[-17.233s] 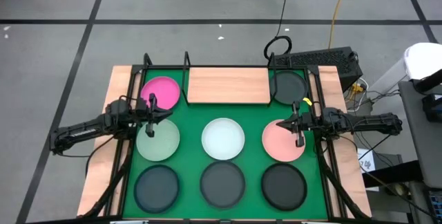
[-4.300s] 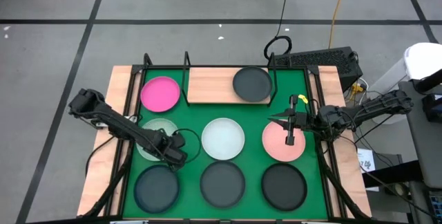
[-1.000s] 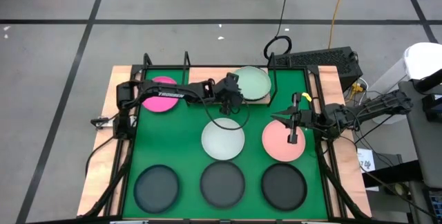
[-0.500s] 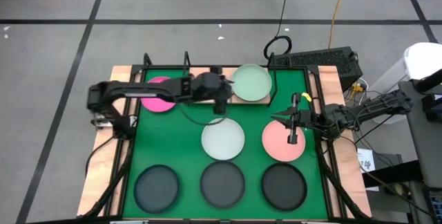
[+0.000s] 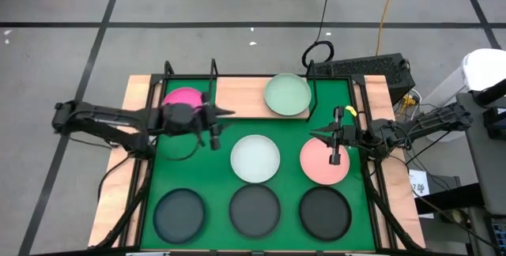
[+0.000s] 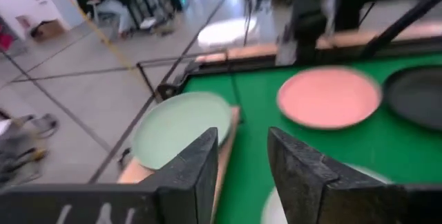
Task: Place and stack plates onto a shelf
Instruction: Stack the gray plate on top of the green plate on the shelf
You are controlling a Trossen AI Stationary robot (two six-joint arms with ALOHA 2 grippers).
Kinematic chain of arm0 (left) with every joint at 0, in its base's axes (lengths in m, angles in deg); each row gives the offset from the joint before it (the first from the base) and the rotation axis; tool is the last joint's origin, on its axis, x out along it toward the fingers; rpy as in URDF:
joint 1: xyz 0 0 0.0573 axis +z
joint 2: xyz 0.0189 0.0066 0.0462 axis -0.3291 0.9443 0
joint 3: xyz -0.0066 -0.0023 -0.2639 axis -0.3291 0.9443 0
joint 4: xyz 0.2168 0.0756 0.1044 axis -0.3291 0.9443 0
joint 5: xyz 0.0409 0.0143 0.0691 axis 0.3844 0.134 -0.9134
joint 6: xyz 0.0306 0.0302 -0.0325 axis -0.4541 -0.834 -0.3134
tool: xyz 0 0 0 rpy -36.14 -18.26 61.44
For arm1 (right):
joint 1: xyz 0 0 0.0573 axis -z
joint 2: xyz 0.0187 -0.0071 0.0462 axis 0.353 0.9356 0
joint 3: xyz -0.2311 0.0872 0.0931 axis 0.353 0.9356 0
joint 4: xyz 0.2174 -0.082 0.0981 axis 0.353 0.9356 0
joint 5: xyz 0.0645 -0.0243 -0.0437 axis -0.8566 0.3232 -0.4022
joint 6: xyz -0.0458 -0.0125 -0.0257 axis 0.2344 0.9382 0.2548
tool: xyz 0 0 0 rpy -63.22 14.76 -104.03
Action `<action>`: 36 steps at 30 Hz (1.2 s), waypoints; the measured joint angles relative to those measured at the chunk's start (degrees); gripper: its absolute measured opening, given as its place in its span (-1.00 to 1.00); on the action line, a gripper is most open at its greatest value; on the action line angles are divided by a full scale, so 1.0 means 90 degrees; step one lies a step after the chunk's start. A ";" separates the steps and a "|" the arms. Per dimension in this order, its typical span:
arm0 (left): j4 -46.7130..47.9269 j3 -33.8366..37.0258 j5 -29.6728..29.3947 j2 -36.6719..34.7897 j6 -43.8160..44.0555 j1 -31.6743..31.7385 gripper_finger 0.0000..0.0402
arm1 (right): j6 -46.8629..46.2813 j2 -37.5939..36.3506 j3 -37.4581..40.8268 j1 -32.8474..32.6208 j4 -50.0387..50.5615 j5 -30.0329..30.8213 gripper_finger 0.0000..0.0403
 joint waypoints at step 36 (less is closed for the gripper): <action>-0.3056 0.2920 -0.0291 -0.1095 0.0747 -0.0739 -0.37 | -0.2021 0.2766 -0.2309 0.0342 0.3802 -0.1266 -0.46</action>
